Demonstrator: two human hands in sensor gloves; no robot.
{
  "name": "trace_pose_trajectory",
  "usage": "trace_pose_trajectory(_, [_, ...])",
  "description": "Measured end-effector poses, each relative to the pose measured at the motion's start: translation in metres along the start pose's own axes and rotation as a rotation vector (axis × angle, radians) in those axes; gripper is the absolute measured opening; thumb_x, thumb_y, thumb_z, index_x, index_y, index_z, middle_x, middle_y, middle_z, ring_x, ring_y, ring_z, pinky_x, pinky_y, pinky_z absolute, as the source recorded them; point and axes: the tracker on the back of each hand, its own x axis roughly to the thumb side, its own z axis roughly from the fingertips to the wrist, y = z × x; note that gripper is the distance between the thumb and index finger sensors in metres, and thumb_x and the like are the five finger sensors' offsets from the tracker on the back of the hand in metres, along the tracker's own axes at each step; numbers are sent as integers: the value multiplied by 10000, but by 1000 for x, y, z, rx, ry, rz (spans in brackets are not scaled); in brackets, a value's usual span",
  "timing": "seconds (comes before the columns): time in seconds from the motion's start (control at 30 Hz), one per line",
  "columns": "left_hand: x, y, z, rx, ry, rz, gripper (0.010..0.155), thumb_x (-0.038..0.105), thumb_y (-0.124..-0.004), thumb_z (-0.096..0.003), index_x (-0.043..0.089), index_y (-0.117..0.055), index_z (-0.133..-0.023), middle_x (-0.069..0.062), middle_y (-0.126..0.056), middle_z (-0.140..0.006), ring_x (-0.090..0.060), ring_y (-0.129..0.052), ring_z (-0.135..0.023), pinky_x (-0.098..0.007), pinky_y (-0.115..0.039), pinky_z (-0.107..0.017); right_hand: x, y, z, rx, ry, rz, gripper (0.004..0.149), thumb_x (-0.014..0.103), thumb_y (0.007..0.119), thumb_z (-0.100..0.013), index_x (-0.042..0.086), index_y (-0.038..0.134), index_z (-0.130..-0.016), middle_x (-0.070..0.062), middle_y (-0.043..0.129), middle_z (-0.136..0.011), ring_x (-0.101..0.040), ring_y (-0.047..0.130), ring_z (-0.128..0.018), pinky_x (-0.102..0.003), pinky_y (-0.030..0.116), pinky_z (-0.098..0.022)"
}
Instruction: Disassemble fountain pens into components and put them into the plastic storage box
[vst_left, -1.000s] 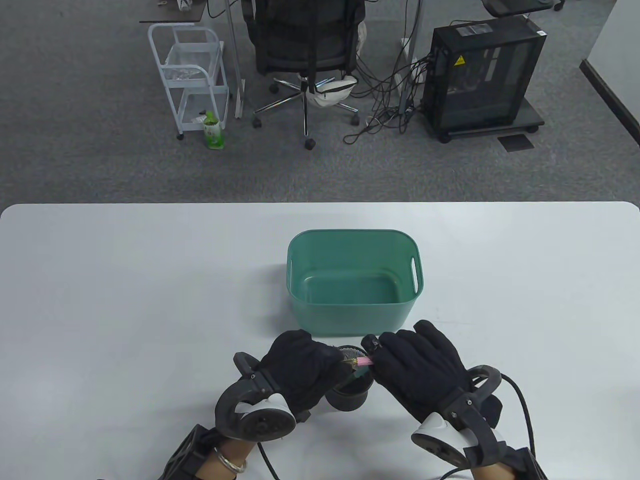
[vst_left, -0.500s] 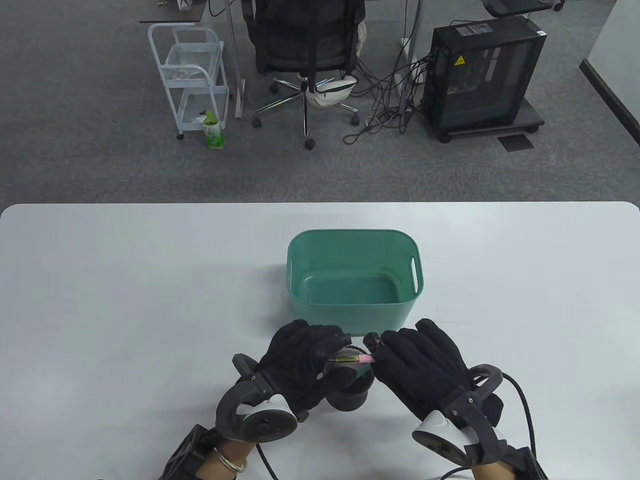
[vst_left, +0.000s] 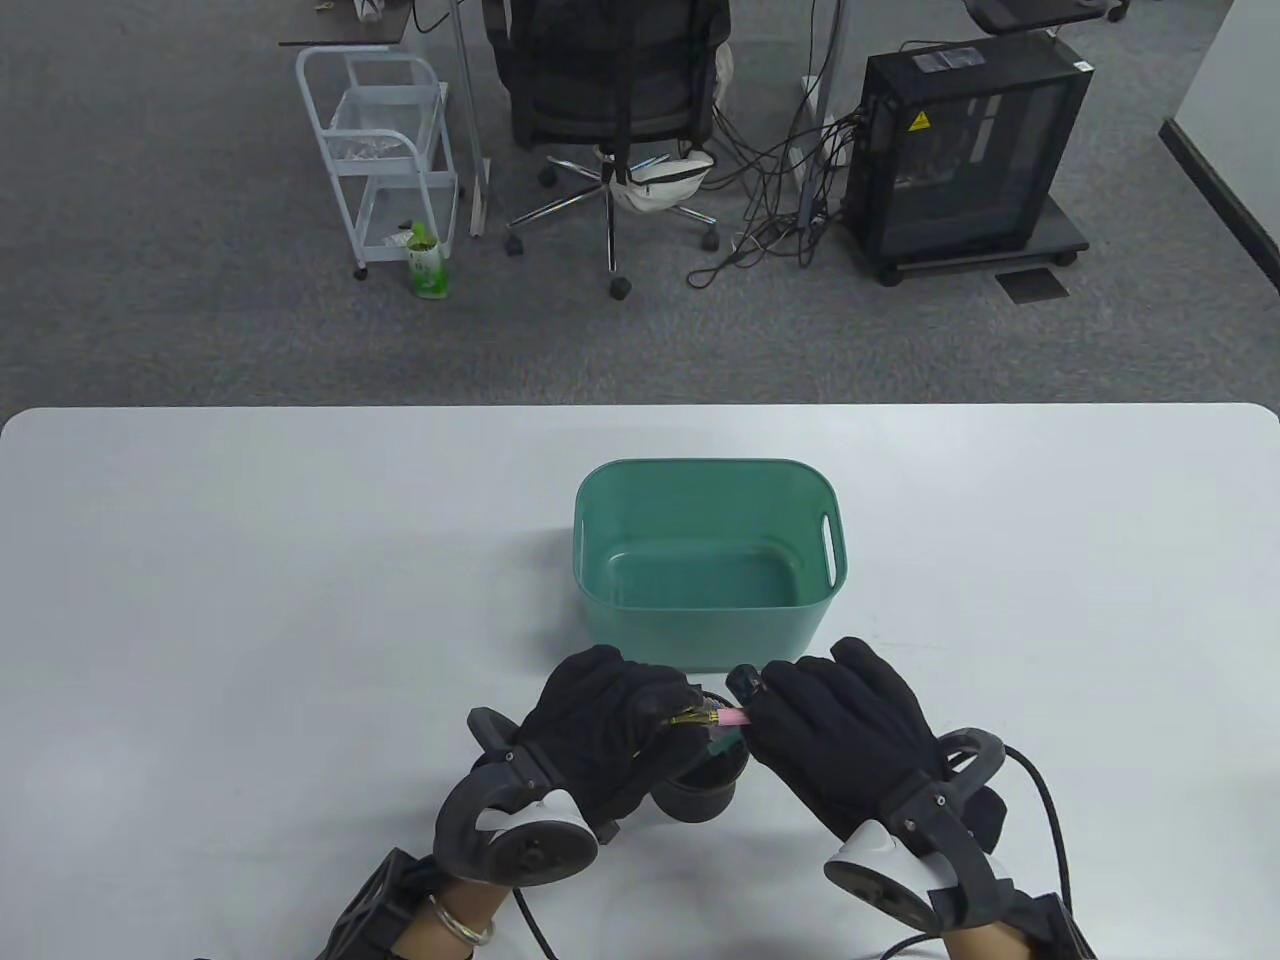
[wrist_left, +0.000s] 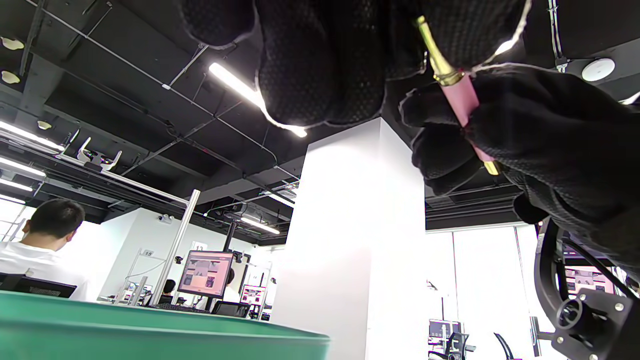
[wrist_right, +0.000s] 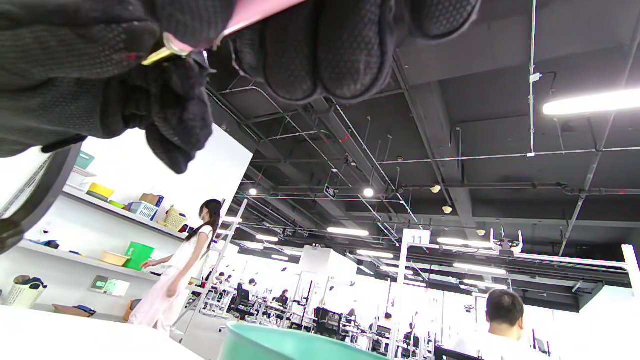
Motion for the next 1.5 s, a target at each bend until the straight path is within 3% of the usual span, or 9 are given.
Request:
trace_pose_trajectory(0.8, [-3, 1, 0, 25, 9, 24, 526, 500, -549, -675, 145, -937, -702, -24, -1074, -575, -198, -1040, -470, -462, -754, -622, 2, 0, 0, 1, -9, -8, 447, 495, 696, -539, 335, 806, -942, 84, 871, -863, -116, 877, -766, -461, 627, -753])
trace_pose_trajectory(0.9, [-4, 1, 0, 23, 11, 23, 532, 508, -541, -676, 145, -924, -737, -32, -1065, -617, -209, -1033, -506, -473, -740, -637, 2, 0, 0, -1, -8, -7, 448, 495, 696, -539, 334, 806, -943, 85, 871, -863, -116, 878, -765, -461, 627, -753])
trace_pose_trajectory(1.1, [-5, -1, 0, -5, 17, 20, 584, 553, -526, -677, 131, -826, -946, -78, -995, -824, -258, -980, -701, -523, -681, -709, 2, 0, 0, -3, -4, -5, 447, 495, 696, -539, 334, 808, -941, 85, 871, -862, -114, 878, -765, -461, 628, -752])
trace_pose_trajectory(1.27, [-4, -1, 0, -13, 12, 18, 622, 598, -587, -655, 140, -685, -1064, -104, -897, -965, -270, -915, -818, -537, -632, -755, 1, 0, 1, -1, -3, -3, 448, 495, 695, -539, 333, 809, -940, 86, 872, -861, -115, 878, -764, -461, 628, -751])
trace_pose_trajectory(1.5, [-1, -1, 0, -16, -6, -1, 529, 539, -701, -644, 165, -682, -1018, -71, -861, -995, -239, -894, -849, -525, -611, -780, 1, 0, 1, 1, -2, 0, 448, 495, 695, -540, 332, 807, -942, 85, 872, -861, -115, 878, -764, -460, 629, -752])
